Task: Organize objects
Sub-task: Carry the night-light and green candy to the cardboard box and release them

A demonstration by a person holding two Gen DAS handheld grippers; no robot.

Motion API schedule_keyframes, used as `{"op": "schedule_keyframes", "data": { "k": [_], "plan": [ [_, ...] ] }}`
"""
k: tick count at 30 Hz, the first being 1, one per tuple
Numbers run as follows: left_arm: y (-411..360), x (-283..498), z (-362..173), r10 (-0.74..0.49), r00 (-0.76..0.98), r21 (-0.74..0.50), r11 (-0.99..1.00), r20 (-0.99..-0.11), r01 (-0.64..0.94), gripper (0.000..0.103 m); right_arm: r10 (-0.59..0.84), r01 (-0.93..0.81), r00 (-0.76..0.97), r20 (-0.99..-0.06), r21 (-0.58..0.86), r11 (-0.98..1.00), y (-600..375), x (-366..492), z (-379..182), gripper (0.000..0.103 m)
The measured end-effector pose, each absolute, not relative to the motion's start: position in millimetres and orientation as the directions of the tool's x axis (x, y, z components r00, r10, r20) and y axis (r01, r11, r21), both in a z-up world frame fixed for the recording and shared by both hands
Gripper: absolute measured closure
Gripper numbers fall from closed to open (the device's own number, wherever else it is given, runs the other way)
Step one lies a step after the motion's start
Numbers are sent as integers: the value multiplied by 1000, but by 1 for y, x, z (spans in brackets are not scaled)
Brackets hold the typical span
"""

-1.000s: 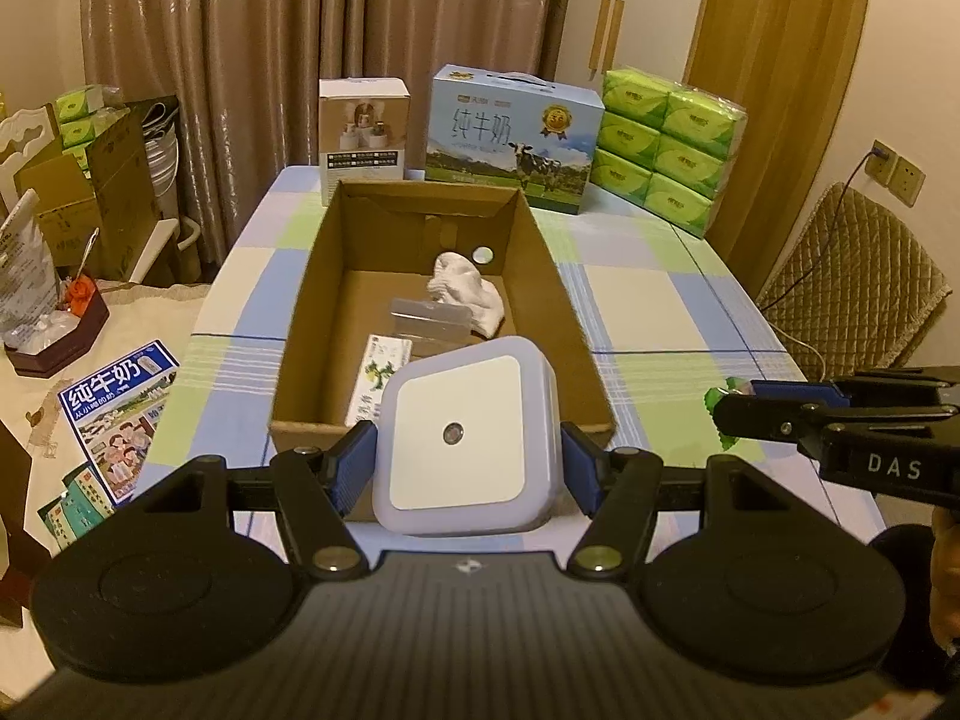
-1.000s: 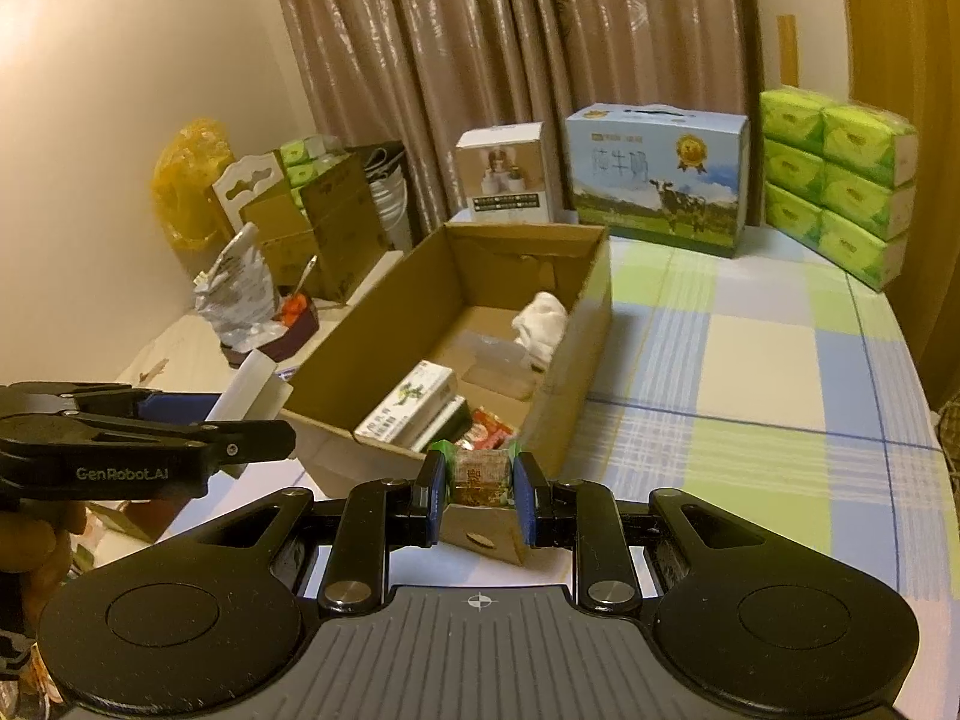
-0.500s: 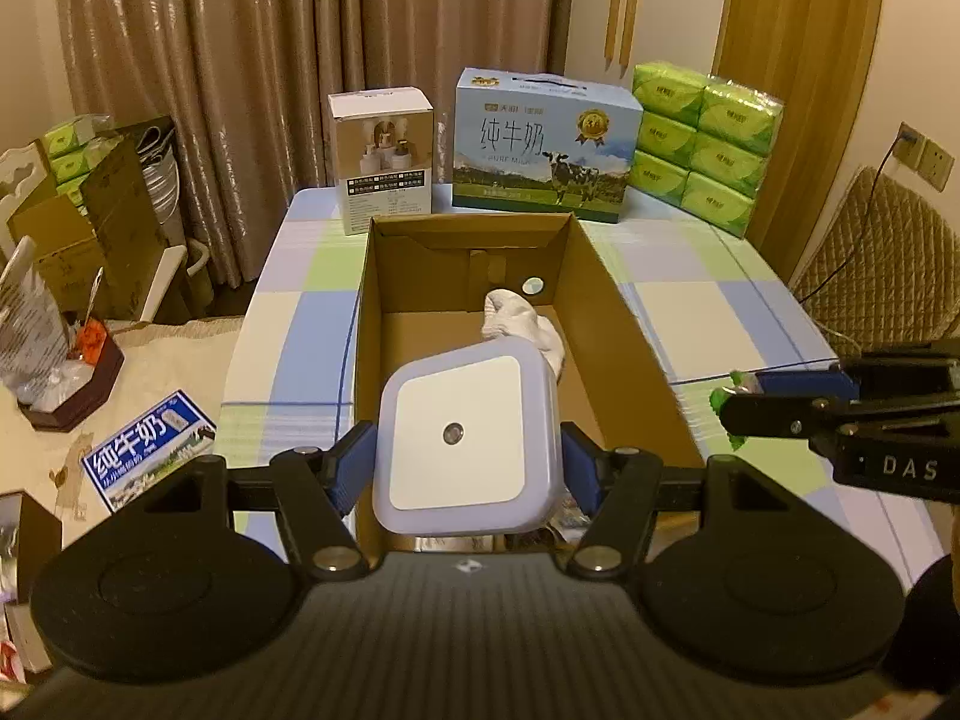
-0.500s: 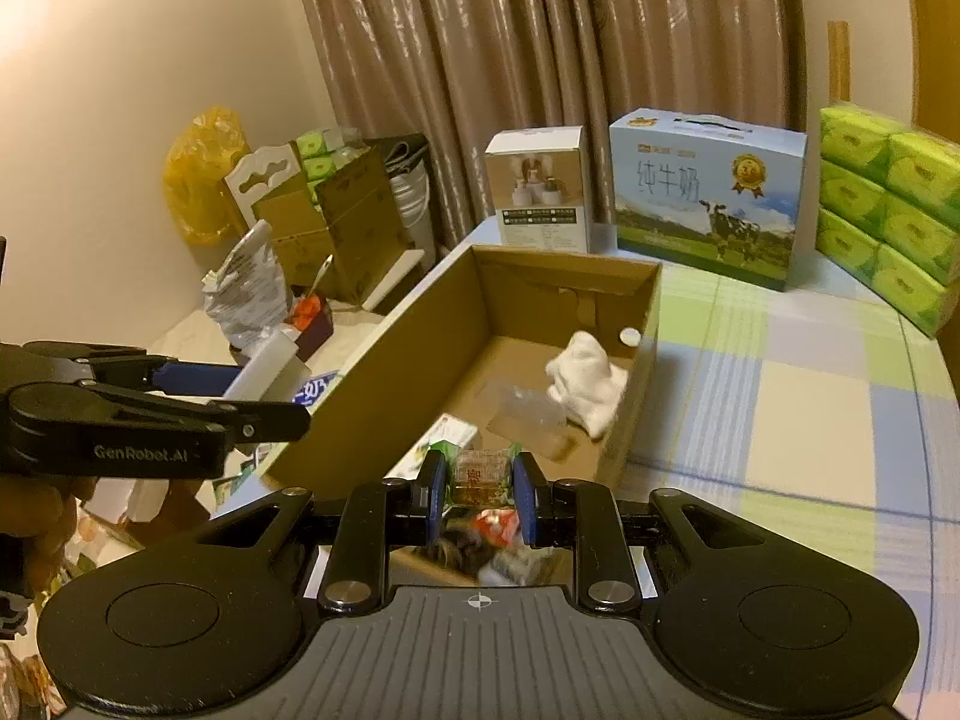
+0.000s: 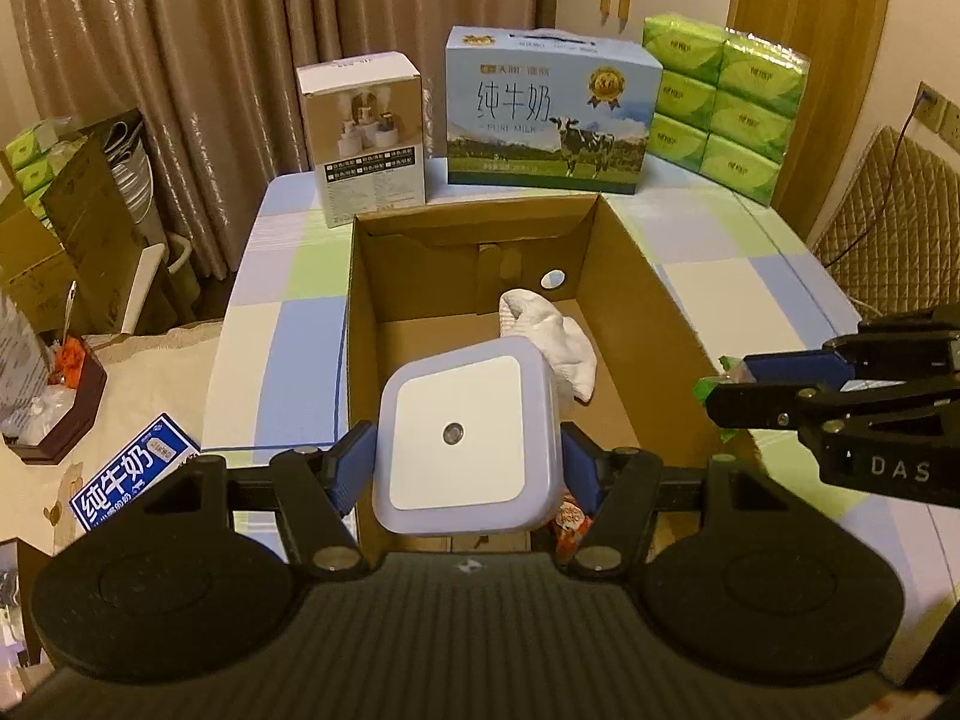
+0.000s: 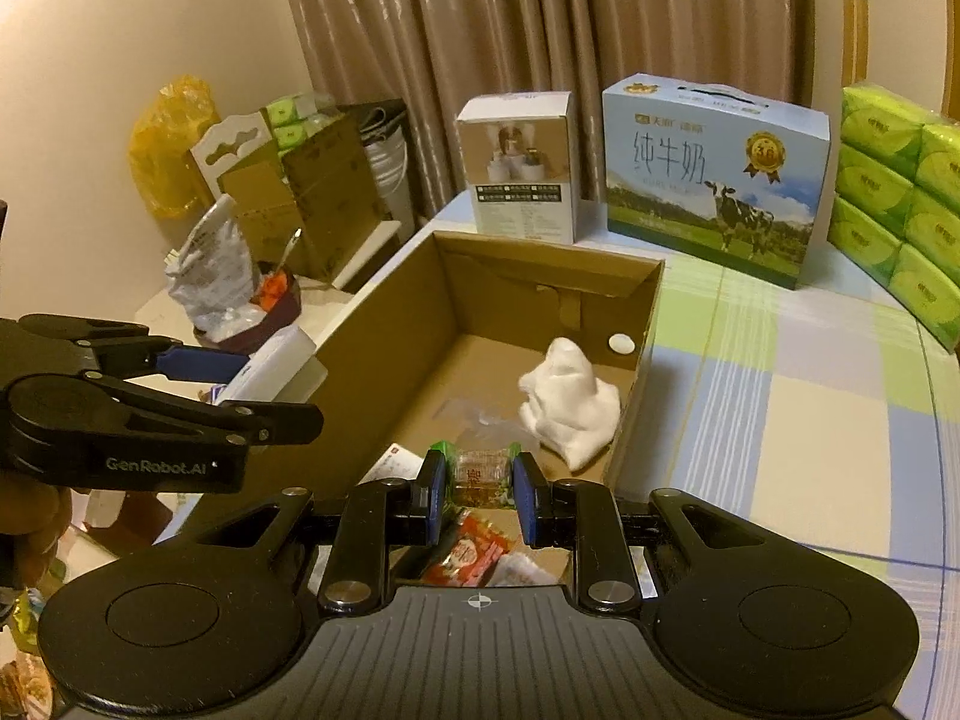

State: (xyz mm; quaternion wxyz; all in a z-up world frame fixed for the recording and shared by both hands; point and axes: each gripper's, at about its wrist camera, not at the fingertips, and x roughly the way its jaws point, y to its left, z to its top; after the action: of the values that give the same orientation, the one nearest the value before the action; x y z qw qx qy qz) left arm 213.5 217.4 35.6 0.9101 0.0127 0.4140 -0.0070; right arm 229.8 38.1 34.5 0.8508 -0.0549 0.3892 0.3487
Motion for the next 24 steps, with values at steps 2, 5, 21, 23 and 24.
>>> {"op": "schedule_keyframes", "data": {
  "k": [2, 5, 21, 23, 24],
  "plan": [
    [218, 218, 32, 0, 652, 24, 999, -758, 27, 43, 550, -639, 451, -703, 176, 749, 41, 235, 32, 82],
    [221, 224, 29, 5, 647, 30, 999, -763, 27, 43, 547, -636, 447, -708, 178, 750, 45, 242, 27, 82],
    [231, 242, 23, 22, 667, 25, 1000, -744, -5, 20, 545, -624, 448, -709, 189, 758, 46, 255, 23, 82],
    [232, 241, 25, 24, 671, 27, 1000, -741, -6, 20, 546, -621, 449, -707, 191, 760, 45, 255, 23, 82],
    [232, 239, 25, 30, 672, 33, 999, -740, -8, 20, 546, -620, 449, -707, 193, 761, 45, 255, 23, 82]
  ]
}}
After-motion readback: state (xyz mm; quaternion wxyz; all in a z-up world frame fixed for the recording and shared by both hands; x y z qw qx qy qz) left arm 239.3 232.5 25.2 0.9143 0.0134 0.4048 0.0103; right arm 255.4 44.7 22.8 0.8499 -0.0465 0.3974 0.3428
